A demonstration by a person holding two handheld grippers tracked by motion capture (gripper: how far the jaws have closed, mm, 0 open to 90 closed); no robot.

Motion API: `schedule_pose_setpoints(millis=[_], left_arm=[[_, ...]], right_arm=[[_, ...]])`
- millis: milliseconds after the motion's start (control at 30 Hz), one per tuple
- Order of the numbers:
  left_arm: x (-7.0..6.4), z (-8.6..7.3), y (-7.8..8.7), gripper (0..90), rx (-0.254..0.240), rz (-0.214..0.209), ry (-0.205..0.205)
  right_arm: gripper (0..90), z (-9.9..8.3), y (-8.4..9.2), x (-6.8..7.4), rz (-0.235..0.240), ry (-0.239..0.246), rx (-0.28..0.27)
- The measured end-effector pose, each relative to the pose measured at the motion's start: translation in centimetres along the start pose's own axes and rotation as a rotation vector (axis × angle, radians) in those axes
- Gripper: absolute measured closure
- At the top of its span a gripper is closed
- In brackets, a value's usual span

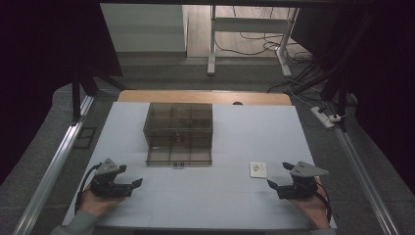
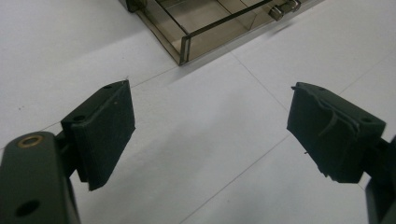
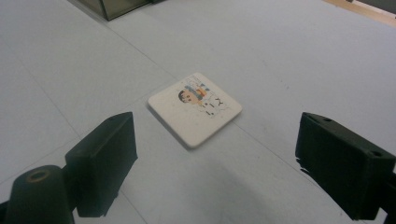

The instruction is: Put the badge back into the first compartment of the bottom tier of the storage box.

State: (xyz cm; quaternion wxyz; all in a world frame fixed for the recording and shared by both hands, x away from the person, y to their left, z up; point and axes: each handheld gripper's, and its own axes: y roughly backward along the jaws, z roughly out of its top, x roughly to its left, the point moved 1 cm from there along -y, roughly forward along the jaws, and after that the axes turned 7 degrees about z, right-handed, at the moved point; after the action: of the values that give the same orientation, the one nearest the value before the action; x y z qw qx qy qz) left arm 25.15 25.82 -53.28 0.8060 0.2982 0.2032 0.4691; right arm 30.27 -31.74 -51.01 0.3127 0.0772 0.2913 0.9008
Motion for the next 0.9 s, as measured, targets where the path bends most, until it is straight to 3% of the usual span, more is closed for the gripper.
schedule_pose_setpoints(millis=[333,900], left_arm=[[-0.16,-0.04,0.05,15.4,-0.001,0.013,-0.001],[-0.16,-0.09,0.02,16.2,0.001,0.016,-0.007]], right_arm=[[14.3,-0.04,0.11,-0.09,0.011,-0.021,-0.007],[14.6,-0.08,-0.02,-0.06,0.002,-0.016,0.012]])
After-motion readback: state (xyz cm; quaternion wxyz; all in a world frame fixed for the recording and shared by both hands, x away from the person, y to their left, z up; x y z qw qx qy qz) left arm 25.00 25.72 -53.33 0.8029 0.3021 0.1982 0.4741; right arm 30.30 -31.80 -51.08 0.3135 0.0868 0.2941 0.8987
